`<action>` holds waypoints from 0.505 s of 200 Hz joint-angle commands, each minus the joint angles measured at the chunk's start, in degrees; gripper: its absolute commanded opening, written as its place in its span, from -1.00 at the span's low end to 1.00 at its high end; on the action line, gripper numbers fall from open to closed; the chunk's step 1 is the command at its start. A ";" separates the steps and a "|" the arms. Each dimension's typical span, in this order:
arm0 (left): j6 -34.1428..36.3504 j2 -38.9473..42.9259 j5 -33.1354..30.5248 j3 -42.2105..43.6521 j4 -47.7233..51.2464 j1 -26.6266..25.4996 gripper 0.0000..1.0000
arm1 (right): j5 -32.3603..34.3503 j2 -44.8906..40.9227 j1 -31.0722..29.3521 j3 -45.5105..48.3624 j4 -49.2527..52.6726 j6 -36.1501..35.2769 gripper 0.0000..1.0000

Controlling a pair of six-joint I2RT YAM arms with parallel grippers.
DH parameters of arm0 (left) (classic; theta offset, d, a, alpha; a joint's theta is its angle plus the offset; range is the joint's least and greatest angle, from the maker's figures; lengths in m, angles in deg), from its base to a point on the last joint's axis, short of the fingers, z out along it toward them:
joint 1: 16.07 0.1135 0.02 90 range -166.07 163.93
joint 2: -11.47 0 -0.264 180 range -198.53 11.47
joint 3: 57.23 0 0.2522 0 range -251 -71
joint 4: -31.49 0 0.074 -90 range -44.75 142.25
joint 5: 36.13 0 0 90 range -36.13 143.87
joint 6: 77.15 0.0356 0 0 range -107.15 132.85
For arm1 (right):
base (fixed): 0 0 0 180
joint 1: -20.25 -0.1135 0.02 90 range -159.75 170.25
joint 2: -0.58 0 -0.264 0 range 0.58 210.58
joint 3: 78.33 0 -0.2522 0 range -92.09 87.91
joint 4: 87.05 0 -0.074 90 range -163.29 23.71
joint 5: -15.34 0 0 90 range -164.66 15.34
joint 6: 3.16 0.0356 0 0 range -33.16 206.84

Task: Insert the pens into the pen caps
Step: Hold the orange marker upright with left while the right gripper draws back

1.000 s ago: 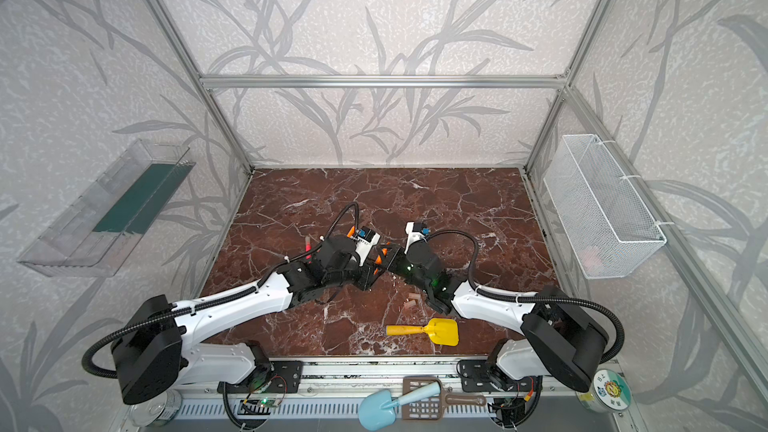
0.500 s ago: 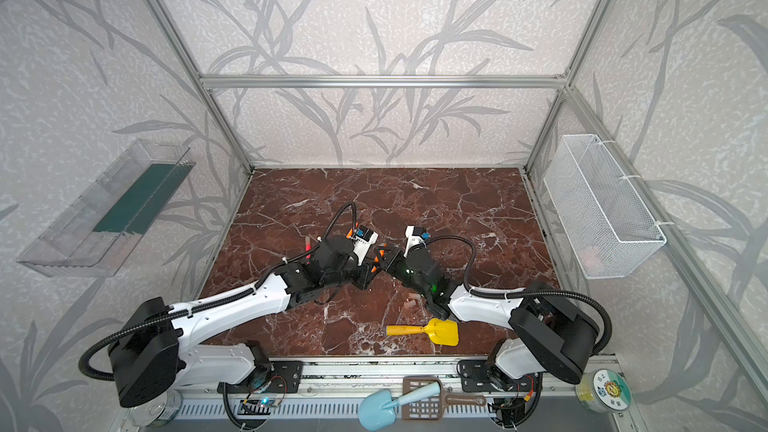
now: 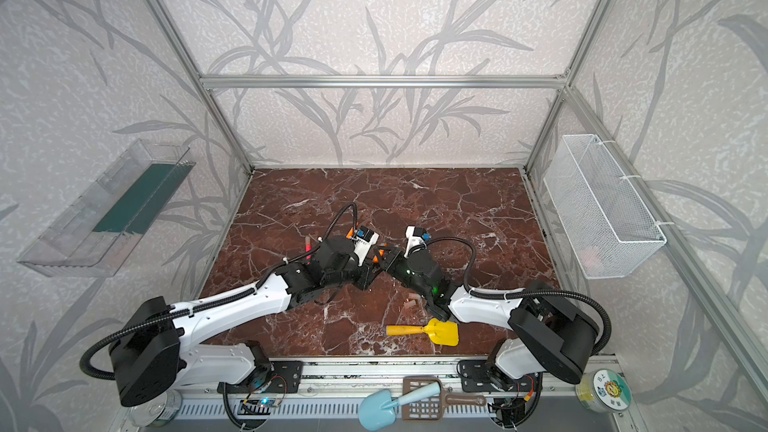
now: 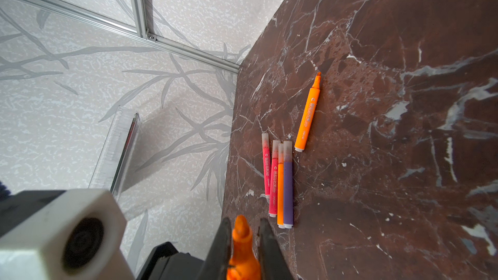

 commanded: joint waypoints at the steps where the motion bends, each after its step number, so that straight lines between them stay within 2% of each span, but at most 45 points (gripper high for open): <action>1: 0.63 -0.40 0.96 -0.24 -1.49 -0.33 -0.40 | -0.68 0.84 -0.61 0.23 -2.69 0.54 -0.97; 21: 0.45 -0.45 0.85 -0.24 -1.69 -0.33 -0.58 | -0.61 0.67 -0.61 0.36 -2.43 0.48 -0.98; 41: 0.20 -0.10 0.21 -0.13 -1.50 -0.33 -0.90 | -0.34 0.58 -0.61 0.68 -2.39 0.41 -0.97; 53: -0.12 0.36 -0.10 0.37 -1.90 -0.28 -0.95 | -0.02 0.47 -0.61 0.76 -1.81 0.05 -0.85; 65: -0.33 0.75 -0.26 0.57 -2.15 -0.24 -1.00 | 0.49 -0.01 -0.61 0.93 -0.62 -0.43 -0.59; 86: -0.71 1.32 -2.41 0.46 -1.06 -0.16 -1.00 | 2.54 -2.14 -0.61 1.95 1.86 -1.89 0.21; 101: -1.92 1.46 -5.06 0.64 -0.59 0.30 -1.00 | 4.55 -5.17 -0.53 1.81 8.09 -4.41 0.57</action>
